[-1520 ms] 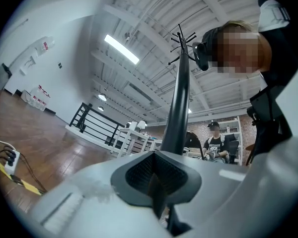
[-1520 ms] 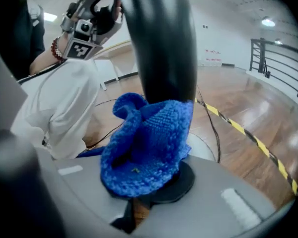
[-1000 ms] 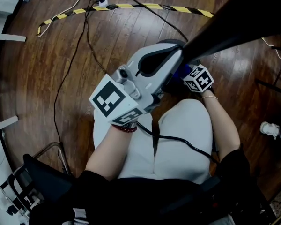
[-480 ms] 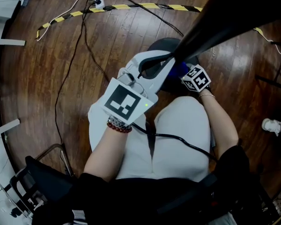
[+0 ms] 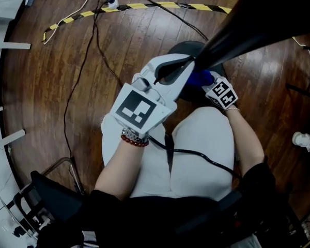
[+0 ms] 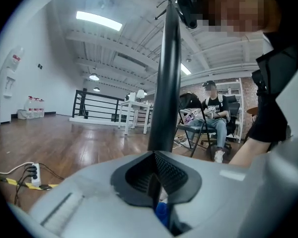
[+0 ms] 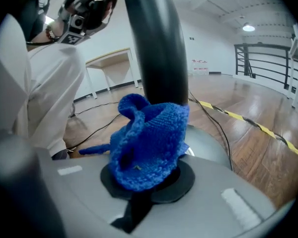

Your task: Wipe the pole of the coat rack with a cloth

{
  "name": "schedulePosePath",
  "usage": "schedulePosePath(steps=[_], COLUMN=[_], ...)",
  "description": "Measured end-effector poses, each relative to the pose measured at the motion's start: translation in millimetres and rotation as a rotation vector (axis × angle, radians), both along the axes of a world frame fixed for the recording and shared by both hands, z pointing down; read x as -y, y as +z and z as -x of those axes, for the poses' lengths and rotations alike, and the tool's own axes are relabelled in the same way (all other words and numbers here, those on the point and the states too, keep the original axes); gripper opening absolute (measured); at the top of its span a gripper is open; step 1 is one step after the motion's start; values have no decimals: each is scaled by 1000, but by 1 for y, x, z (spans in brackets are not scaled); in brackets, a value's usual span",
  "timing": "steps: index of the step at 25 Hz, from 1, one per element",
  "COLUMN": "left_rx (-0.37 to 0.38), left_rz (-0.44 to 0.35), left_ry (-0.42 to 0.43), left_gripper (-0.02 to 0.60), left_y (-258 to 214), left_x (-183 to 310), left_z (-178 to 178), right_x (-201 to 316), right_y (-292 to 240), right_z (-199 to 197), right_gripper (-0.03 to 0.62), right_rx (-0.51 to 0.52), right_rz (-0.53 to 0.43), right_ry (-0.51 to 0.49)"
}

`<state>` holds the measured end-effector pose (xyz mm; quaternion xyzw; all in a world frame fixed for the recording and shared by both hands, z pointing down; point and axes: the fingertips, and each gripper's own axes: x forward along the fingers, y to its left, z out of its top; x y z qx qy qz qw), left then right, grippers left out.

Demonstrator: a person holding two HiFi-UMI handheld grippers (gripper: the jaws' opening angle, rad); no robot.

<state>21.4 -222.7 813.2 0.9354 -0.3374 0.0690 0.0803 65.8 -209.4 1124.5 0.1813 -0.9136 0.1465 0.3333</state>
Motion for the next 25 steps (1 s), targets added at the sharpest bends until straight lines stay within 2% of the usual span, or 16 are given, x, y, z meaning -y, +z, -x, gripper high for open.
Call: schedulePosePath(steps=[2,7,11,14,16,20,22,25], left_rx=[-13,-21,59,85,72,-20,-29,-42], left_rz=[-27,-83,-92,-89,-90,-128,-149,-133], left_ry=[7,32,31,39,30,-10,-2,-7], left_gripper=[5,5,5,5,0,0,0,0], left_y=[-6,-19,-7,-3,-4,-18,-18,-11], left_x=[-1,-3,-2,0,3,17,20,27], left_z=[-1,-3,-4,-12,-13,-8,-7,-3], right_x=[-2,-7,-13,-12,-10,-8,-10,-15], right_y=[-21,-102,-170,-211,-236,-295,-320,-352], right_z=[1,5,8,5,5,13,17,22], right_gripper=[20,20,20,20,20,20,20,20], right_rx=[30,122,211,234,258,348,367,376], right_rz=[-34,-190,-302,-370,-403,-456,-473,-487], right_ry=[-41,-116,-133,-127,-107,-64,-58,-53])
